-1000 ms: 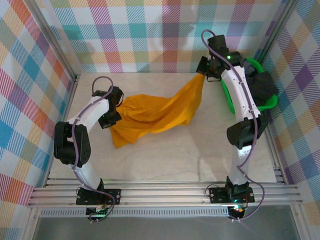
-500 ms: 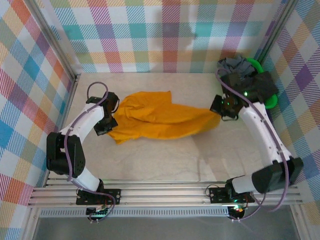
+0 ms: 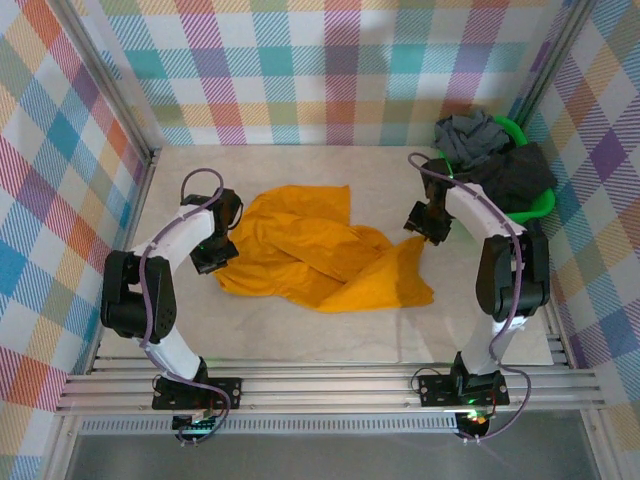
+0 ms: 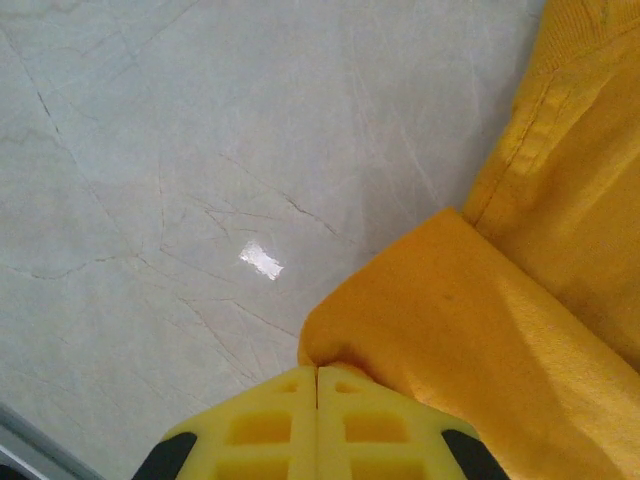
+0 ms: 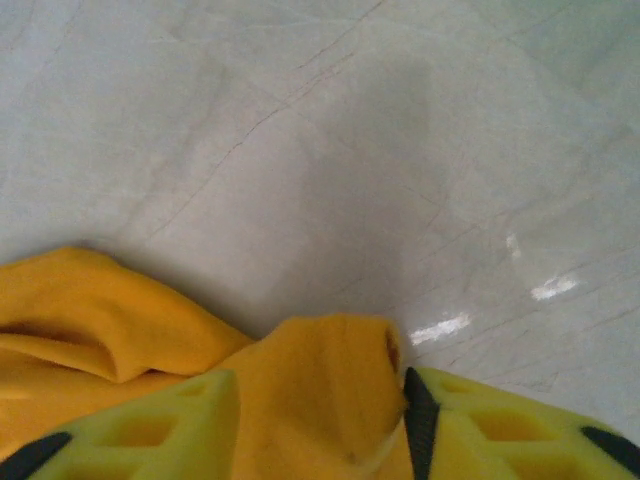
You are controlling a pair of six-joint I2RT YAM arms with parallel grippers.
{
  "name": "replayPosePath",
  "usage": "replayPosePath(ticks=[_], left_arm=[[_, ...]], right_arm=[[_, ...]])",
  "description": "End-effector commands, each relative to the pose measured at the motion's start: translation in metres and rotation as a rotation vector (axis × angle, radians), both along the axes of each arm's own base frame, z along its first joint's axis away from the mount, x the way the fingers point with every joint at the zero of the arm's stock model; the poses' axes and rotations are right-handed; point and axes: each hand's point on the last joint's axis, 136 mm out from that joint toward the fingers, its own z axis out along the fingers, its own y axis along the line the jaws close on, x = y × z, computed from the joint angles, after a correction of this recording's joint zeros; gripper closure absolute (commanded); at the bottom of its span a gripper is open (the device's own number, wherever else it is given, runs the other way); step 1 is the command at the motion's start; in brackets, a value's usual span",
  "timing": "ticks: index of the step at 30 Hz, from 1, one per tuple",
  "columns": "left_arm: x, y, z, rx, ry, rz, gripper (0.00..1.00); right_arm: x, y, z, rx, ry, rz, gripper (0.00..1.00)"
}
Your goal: Fold and stack the t-shirts
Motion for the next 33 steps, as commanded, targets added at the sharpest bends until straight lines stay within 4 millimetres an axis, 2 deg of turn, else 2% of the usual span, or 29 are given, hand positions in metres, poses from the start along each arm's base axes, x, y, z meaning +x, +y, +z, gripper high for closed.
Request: replayPosePath(ticks=[1, 8, 10, 11, 13, 19, 26, 31, 33], left_arm=[[0.003, 0.003, 0.007, -0.001, -0.019, 0.009, 1.00], [0.001, 0.001, 0.008, -0.012, -0.021, 0.004, 1.00], [0.000, 0.000, 0.008, -0.018, -0.017, -0.001, 1.00], [0.001, -0.001, 0.008, -0.021, -0.017, -0.002, 1.00], [0.001, -0.001, 0.008, -0.023, -0.017, -0.004, 1.00], [0.001, -0.001, 0.007, -0.024, -0.018, -0.006, 1.00], [0.000, -0.002, 0.007, -0.027, -0.017, -0.003, 1.00], [0.000, -0.002, 0.006, -0.028, -0.018, -0.002, 1.00], [0.001, -0.003, 0.006, -0.030, -0.017, -0.003, 1.00]], right_arm=[[-0.021, -0.008, 0.011, 0.010, 0.009, -0.055, 0.48], [-0.124, -0.038, -0.024, 0.043, 0.124, -0.241, 0.49], [-0.142, -0.040, -0.033, 0.078, 0.124, -0.266, 0.50], [-0.146, -0.038, -0.037, 0.100, 0.113, -0.252, 0.55], [-0.150, -0.034, -0.041, 0.114, 0.103, -0.214, 0.63], [-0.159, -0.028, -0.065, 0.139, 0.148, -0.153, 0.68], [-0.147, -0.027, -0.078, 0.133, 0.161, -0.130, 0.71], [-0.138, -0.026, -0.082, 0.132, 0.169, -0.116, 0.78], [-0.134, -0.026, -0.082, 0.131, 0.163, -0.114, 0.84]])
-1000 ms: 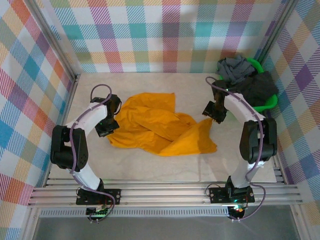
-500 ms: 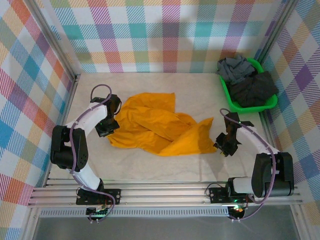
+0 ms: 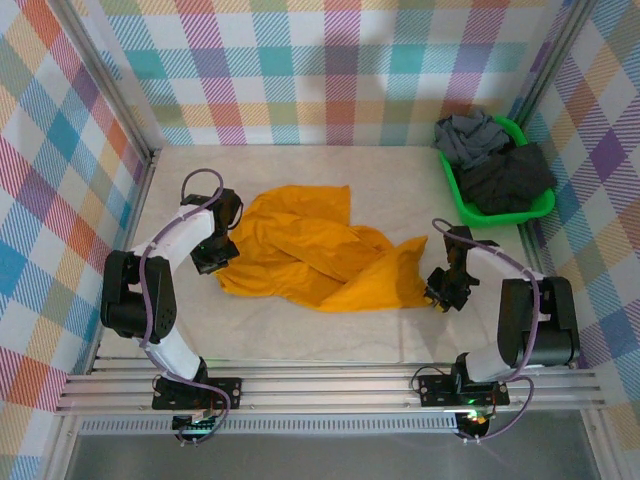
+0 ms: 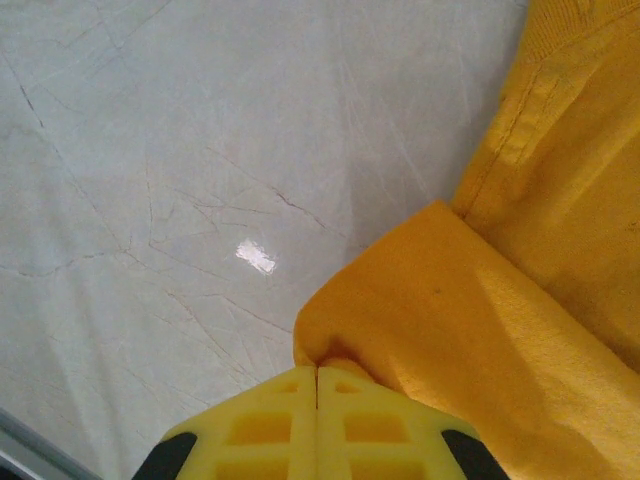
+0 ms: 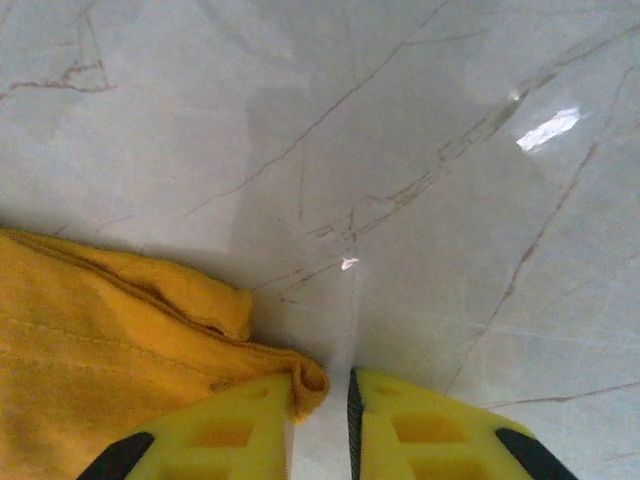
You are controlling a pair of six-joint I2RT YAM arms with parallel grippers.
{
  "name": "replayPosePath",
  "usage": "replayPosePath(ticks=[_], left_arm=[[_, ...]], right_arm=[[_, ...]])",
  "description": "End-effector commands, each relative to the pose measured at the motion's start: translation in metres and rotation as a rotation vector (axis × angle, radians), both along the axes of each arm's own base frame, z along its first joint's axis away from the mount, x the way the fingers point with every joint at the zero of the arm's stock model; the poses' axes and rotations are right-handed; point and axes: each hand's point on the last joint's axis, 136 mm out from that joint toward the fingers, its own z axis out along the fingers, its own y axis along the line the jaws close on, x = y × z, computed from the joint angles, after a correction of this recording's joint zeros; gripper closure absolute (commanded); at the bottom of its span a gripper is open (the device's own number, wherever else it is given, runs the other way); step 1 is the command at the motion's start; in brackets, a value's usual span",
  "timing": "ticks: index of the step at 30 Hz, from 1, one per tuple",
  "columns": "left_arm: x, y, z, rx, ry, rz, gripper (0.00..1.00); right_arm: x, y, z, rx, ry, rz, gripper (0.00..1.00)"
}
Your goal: Fold and stack the t-shirts
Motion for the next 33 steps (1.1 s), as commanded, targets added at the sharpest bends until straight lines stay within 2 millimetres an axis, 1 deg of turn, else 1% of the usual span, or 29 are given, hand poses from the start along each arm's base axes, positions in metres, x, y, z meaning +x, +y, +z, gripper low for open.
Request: replayPosePath(ticks=[1, 3, 5, 7, 9, 13, 16, 18, 21, 22, 25, 26, 28, 29, 31, 33], left_arm=[[0.002, 0.001, 0.007, -0.011, -0.020, 0.002, 1.00], [0.002, 0.000, 0.007, -0.012, -0.021, 0.000, 1.00], [0.003, 0.000, 0.007, -0.013, -0.020, 0.000, 1.00], [0.005, -0.001, 0.008, -0.019, -0.025, 0.002, 1.00], [0.006, -0.003, 0.010, -0.026, -0.031, 0.004, 1.00], [0.014, -0.009, 0.020, -0.054, -0.066, 0.020, 1.00], [0.026, -0.013, 0.038, -0.079, -0.121, 0.035, 1.00], [0.038, -0.016, 0.055, -0.096, -0.170, 0.040, 1.00], [0.060, -0.021, 0.091, -0.131, -0.287, 0.050, 1.00], [0.068, -0.022, 0.105, -0.142, -0.329, 0.058, 1.00], [0.093, -0.022, 0.156, -0.176, -0.490, 0.096, 1.00], [0.101, -0.023, 0.175, -0.194, -0.559, 0.111, 1.00], [0.114, -0.024, 0.212, -0.230, -0.683, 0.133, 1.00], [0.120, -0.025, 0.231, -0.249, -0.743, 0.140, 1.00], [0.124, -0.026, 0.264, -0.284, -0.850, 0.146, 1.00], [0.121, -0.024, 0.299, -0.302, -0.958, 0.142, 1.00]], right_arm=[[0.024, 0.004, -0.001, 0.017, -0.072, 0.020, 0.87], [0.027, 0.005, 0.002, 0.020, -0.081, 0.021, 0.95], [0.029, 0.005, 0.009, 0.022, -0.096, 0.017, 1.00], [0.031, 0.006, 0.020, 0.024, -0.114, 0.014, 1.00], [0.033, 0.007, 0.037, 0.030, -0.140, 0.009, 1.00], [0.036, 0.011, 0.082, 0.041, -0.193, 0.001, 1.00], [0.041, 0.013, 0.118, 0.051, -0.250, -0.003, 1.00], [0.052, 0.014, 0.142, 0.054, -0.306, -0.001, 1.00], [0.082, 0.016, 0.184, 0.058, -0.424, 0.017, 1.00], [0.095, 0.018, 0.201, 0.062, -0.476, 0.025, 1.00], [0.135, 0.020, 0.252, 0.060, -0.632, 0.043, 1.00], [0.149, 0.021, 0.270, 0.062, -0.689, 0.047, 1.00], [0.171, 0.023, 0.301, 0.067, -0.786, 0.054, 1.00], [0.180, 0.024, 0.317, 0.074, -0.838, 0.058, 1.00], [0.193, 0.028, 0.346, 0.095, -0.938, 0.066, 1.00], [0.198, 0.032, 0.375, 0.119, -1.039, 0.075, 1.00]])
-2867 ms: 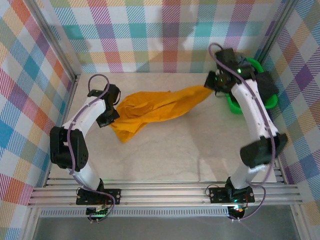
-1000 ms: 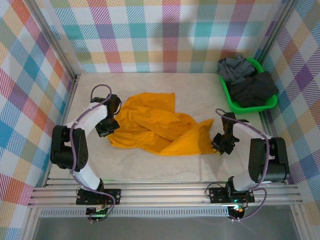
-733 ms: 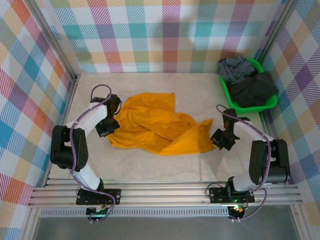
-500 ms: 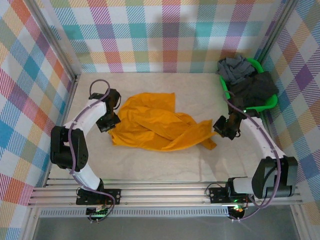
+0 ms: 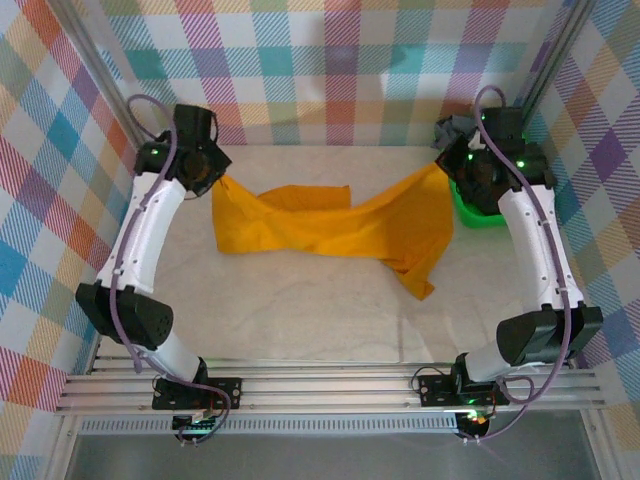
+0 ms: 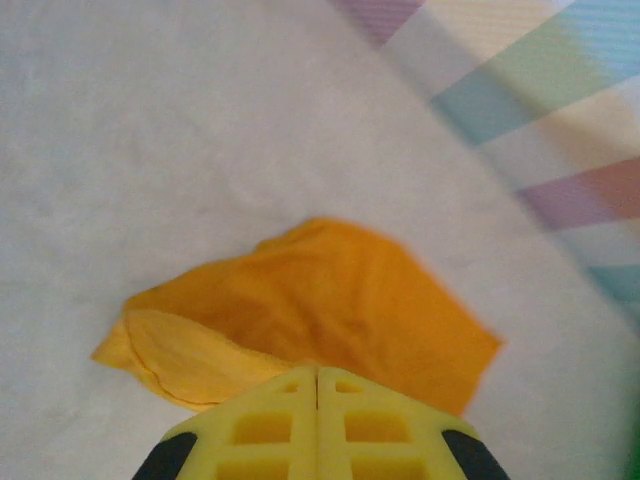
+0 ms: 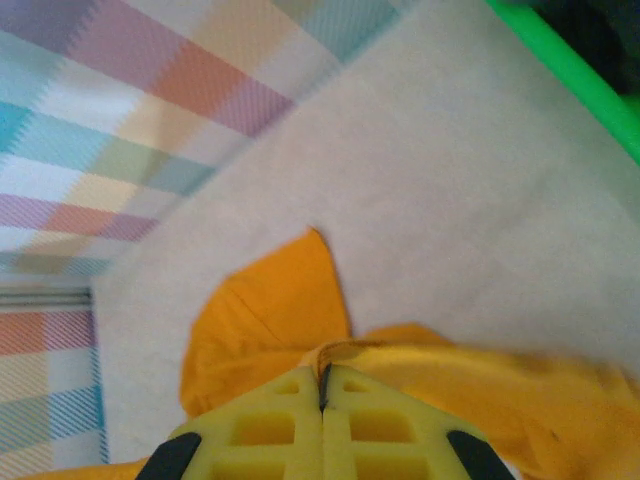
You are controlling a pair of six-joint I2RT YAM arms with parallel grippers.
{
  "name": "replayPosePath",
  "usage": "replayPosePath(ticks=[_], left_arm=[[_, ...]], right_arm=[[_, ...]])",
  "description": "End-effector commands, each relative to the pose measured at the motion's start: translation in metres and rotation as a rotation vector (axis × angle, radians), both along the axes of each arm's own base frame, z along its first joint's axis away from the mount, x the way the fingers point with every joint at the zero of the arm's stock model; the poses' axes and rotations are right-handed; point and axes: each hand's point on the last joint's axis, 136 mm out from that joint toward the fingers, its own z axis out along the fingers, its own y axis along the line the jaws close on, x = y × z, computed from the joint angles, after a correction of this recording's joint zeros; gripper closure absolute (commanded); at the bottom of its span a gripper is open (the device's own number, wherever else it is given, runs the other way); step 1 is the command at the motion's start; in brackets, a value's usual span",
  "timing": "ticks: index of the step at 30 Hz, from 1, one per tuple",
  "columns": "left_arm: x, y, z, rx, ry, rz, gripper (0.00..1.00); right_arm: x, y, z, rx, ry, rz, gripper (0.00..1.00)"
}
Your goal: Fold and stack the t-shirts
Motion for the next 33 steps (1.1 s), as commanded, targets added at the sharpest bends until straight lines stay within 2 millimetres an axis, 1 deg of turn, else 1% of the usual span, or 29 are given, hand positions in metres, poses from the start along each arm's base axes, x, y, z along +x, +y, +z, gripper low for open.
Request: replayPosePath(ticks=[1, 4, 6, 8, 12, 14, 16, 17, 18, 20, 22, 24, 26, 28, 29, 31, 33], left_arm=[[-0.009, 0.012, 0.074, -0.051, -0.230, 0.052, 1.00], [-0.032, 0.025, 0.123, -0.048, -0.395, 0.088, 1.00], [-0.054, 0.034, 0.153, -0.051, -0.506, 0.115, 1.00], [-0.076, 0.042, 0.178, -0.057, -0.603, 0.140, 1.00], [-0.123, 0.061, 0.223, -0.059, -0.767, 0.204, 1.00], [-0.142, 0.069, 0.244, -0.053, -0.835, 0.228, 1.00], [-0.151, 0.071, 0.260, -0.055, -0.880, 0.234, 1.00], [-0.151, 0.070, 0.267, -0.060, -0.894, 0.227, 1.00], [-0.147, 0.068, 0.272, -0.064, -0.900, 0.218, 1.00], [-0.131, 0.062, 0.271, -0.070, -0.882, 0.201, 1.00], [-0.108, 0.058, 0.261, -0.071, -0.835, 0.200, 1.00], [-0.078, 0.052, 0.245, -0.056, -0.771, 0.192, 1.00], [-0.048, 0.045, 0.231, -0.055, -0.724, 0.163, 1.00], [-0.016, 0.040, 0.212, -0.047, -0.663, 0.142, 1.00], [0.001, 0.038, 0.199, -0.048, -0.622, 0.135, 1.00], [0.034, 0.038, 0.167, -0.074, -0.533, 0.121, 1.00], [0.061, 0.037, 0.136, -0.106, -0.454, 0.115, 1.00]], right_arm=[[0.010, 0.009, 0.058, 0.024, -0.209, 0.047, 1.00], [-0.001, 0.008, 0.099, 0.034, -0.359, 0.051, 1.00], [-0.016, 0.007, 0.125, 0.036, -0.451, 0.059, 1.00], [-0.035, 0.005, 0.144, 0.040, -0.522, 0.057, 1.00], [-0.078, -0.004, 0.175, 0.045, -0.635, 0.025, 1.00], [-0.095, -0.008, 0.187, 0.042, -0.680, 0.009, 1.00], [-0.105, -0.009, 0.197, 0.045, -0.710, 0.013, 1.00], [-0.106, -0.007, 0.201, 0.047, -0.717, 0.023, 1.00], [-0.104, -0.005, 0.202, 0.052, -0.715, 0.035, 1.00], [-0.093, -0.001, 0.198, 0.067, -0.699, 0.050, 1.00], [-0.076, 0.003, 0.191, 0.089, -0.673, 0.061, 1.00], [-0.052, 0.011, 0.181, 0.115, -0.639, 0.091, 1.00], [-0.025, 0.021, 0.168, 0.144, -0.601, 0.133, 1.00], [0.003, 0.030, 0.153, 0.171, -0.549, 0.169, 1.00], [0.017, 0.034, 0.145, 0.186, -0.532, 0.185, 1.00], [0.044, 0.040, 0.128, 0.217, -0.495, 0.203, 1.00], [0.066, 0.047, 0.117, 0.244, -0.471, 0.229, 1.00]])
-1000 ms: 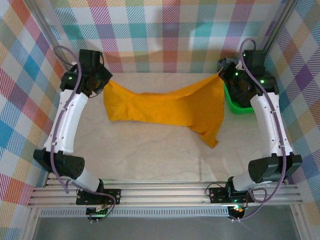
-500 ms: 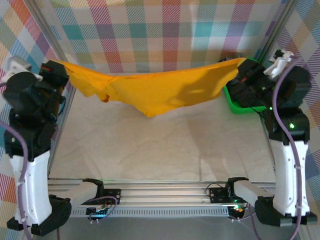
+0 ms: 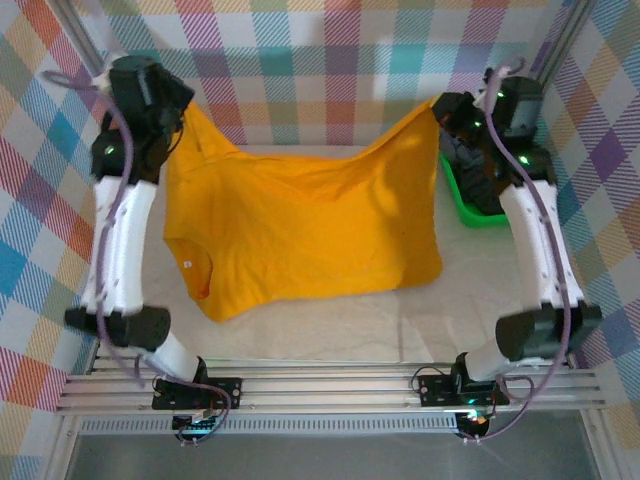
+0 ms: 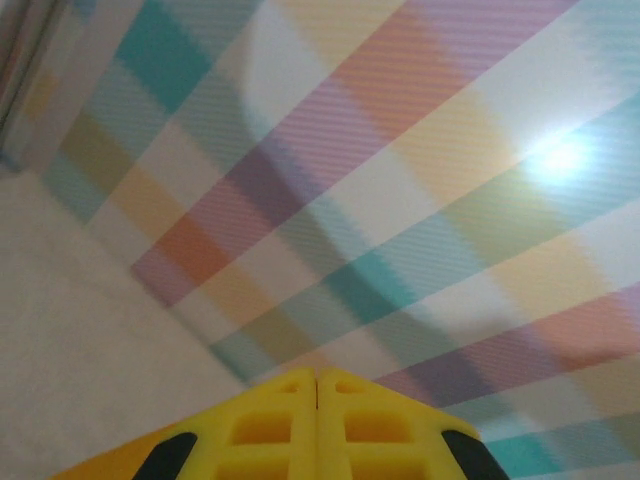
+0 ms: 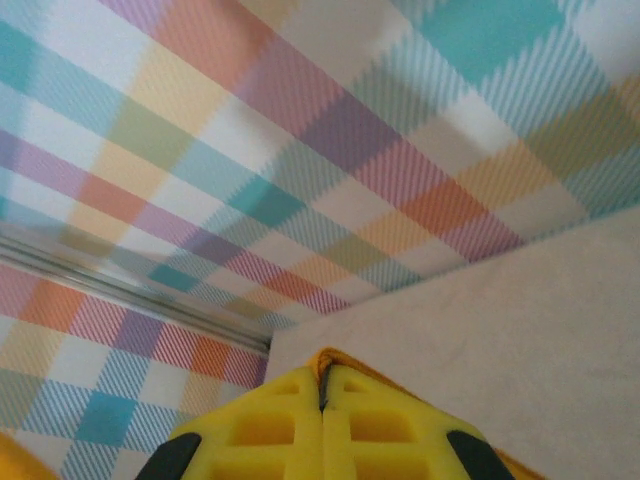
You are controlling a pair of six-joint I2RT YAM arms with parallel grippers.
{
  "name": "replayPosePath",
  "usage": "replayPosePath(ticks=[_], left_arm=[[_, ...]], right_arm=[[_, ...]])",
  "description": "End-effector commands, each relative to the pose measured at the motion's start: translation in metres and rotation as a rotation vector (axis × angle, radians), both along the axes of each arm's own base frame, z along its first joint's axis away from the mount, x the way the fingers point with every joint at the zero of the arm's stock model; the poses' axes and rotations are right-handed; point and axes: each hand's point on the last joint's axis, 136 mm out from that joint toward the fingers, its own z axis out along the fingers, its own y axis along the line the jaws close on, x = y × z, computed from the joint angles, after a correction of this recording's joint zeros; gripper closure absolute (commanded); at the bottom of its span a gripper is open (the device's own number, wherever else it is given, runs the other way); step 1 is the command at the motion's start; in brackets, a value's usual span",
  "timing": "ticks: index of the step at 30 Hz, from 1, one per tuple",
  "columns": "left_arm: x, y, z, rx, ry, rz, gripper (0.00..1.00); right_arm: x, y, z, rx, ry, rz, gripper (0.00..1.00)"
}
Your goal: Fold and stack the t-shirts
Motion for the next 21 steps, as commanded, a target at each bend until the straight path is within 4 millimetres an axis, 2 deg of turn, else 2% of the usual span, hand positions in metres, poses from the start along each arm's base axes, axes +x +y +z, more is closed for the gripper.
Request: replayPosePath(ticks=[1, 3, 5, 7, 10, 13, 15, 17, 19, 21], left_arm=[[0.024, 0.005, -0.029, -0.069, 0.084, -0.038, 1.00], [0.049, 0.004, -0.047, -0.114, 0.108, -0.070, 1.00], [0.065, 0.005, -0.048, -0.145, 0.104, -0.092, 1.00], [0.074, 0.009, -0.033, -0.152, 0.063, -0.104, 1.00], [0.074, 0.017, 0.008, -0.163, -0.058, -0.117, 1.00], [0.052, 0.026, 0.065, -0.200, -0.221, -0.126, 1.00], [0.022, 0.028, 0.108, -0.193, -0.335, -0.126, 1.00], [-0.008, 0.027, 0.138, -0.202, -0.407, -0.129, 1.00], [-0.035, 0.022, 0.155, -0.222, -0.438, -0.148, 1.00], [-0.059, 0.013, 0.156, -0.241, -0.415, -0.168, 1.00]], right_arm=[[0.020, 0.015, 0.026, 0.067, -0.078, 0.090, 1.00], [0.040, 0.021, 0.023, 0.083, -0.070, 0.123, 1.00], [0.056, 0.026, 0.026, 0.092, -0.071, 0.145, 1.00], [0.067, 0.028, 0.039, 0.088, -0.094, 0.158, 1.00], [0.075, 0.025, 0.070, 0.085, -0.153, 0.155, 1.00], [0.073, 0.011, 0.105, 0.117, -0.228, 0.128, 1.00], [0.067, -0.005, 0.124, 0.153, -0.259, 0.094, 1.00], [0.057, -0.018, 0.139, 0.162, -0.282, 0.066, 1.00], [0.046, -0.028, 0.144, 0.149, -0.282, 0.044, 1.00], [0.032, -0.038, 0.141, 0.129, -0.258, 0.015, 1.00]])
